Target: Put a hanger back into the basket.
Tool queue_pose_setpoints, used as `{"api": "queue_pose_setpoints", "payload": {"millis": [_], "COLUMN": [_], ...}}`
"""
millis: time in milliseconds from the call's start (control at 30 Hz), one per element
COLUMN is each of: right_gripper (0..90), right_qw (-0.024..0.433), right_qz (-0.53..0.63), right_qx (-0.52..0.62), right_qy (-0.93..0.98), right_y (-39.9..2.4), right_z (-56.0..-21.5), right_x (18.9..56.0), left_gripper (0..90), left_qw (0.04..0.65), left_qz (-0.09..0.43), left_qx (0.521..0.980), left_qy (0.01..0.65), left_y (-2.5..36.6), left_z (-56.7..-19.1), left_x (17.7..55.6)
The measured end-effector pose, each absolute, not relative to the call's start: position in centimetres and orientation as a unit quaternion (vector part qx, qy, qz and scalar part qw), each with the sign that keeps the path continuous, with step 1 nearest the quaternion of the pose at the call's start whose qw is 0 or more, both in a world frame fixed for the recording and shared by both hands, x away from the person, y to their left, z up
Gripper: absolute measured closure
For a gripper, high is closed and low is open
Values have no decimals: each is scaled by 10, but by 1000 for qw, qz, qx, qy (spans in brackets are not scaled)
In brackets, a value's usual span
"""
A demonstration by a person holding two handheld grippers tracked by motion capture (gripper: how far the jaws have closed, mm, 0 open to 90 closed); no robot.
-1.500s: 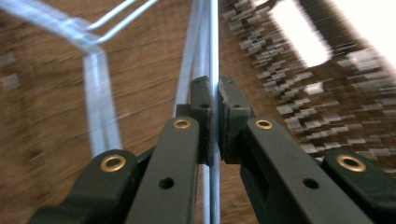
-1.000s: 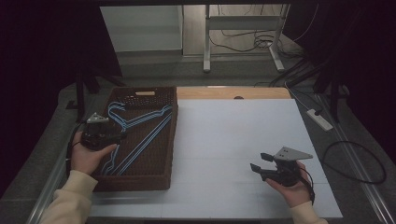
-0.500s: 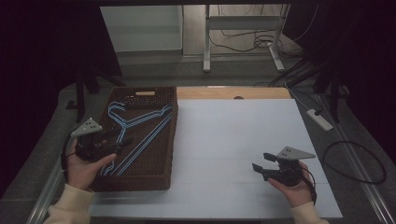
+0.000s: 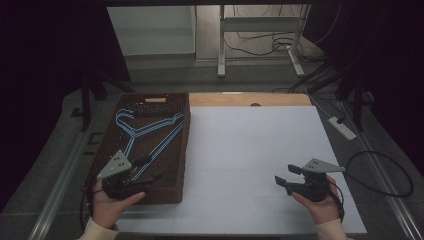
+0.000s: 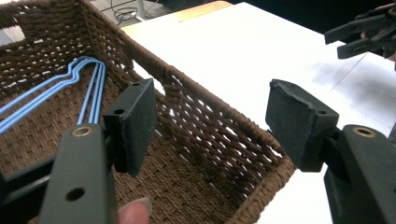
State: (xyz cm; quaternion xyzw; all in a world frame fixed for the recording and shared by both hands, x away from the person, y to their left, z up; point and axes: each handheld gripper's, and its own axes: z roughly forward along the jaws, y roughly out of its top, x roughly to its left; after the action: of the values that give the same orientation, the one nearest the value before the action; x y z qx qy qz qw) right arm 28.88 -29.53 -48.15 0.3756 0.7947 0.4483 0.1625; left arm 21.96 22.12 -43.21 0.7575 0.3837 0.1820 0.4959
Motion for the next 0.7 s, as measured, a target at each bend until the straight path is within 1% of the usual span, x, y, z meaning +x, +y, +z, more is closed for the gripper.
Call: {"api": "queue_pose_setpoints", "payload": {"millis": [233, 700], "right_gripper": [312, 310], "right_qw": [166, 177], "right_qz": [452, 453], "right_qx": [372, 360], "right_qy": [793, 796], "right_y": [-300, -301], "right_z": [-481, -481], "right_x": [282, 279], "left_gripper": [329, 326], "left_qw": [492, 492], "left_qz": [166, 164], "left_qx": [763, 763], "left_qy": [386, 386], "left_y": [217, 216], "left_z": [-444, -444], "left_x": [219, 221]}}
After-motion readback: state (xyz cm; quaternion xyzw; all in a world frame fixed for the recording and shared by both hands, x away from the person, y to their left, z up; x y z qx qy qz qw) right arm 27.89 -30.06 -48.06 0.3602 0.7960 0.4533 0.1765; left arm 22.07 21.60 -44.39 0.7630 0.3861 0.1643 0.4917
